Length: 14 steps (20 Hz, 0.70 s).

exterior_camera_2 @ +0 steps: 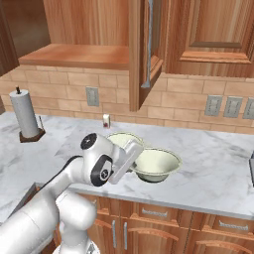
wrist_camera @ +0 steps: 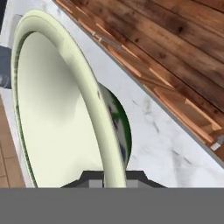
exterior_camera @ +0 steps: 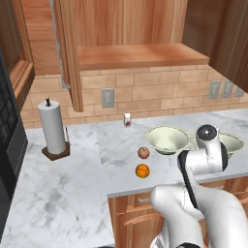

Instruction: Pick both bowls and place them on the counter. Then place the peach in one bowl and place the orange in the other bowl.

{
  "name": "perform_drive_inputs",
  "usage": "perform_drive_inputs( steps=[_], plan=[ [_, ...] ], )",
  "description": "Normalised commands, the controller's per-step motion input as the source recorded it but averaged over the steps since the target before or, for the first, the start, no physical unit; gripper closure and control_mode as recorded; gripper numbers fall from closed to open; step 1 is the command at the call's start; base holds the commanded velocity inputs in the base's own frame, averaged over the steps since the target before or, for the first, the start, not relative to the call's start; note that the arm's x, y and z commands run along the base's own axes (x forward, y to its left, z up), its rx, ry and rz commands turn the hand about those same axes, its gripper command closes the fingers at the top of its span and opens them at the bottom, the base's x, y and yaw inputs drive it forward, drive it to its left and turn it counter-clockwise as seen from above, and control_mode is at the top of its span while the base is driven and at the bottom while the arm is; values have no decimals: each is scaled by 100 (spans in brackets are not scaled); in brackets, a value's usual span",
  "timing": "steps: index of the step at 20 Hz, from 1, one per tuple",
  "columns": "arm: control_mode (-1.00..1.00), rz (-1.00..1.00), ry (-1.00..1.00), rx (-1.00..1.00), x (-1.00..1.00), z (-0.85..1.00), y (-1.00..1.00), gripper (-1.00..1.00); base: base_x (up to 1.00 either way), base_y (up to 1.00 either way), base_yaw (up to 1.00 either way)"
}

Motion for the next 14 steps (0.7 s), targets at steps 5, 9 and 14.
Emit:
perform_drive_inputs(
  steps=[5,9,14],
  plan=[
    [-100,10,0,9,33,-35,-38,100,0,0,0],
    [-100,17,0,8,40,-30,-25,100,0,0,0],
    [-100,22,0,8,36,-21,-22,100,0,0,0]
  ],
)
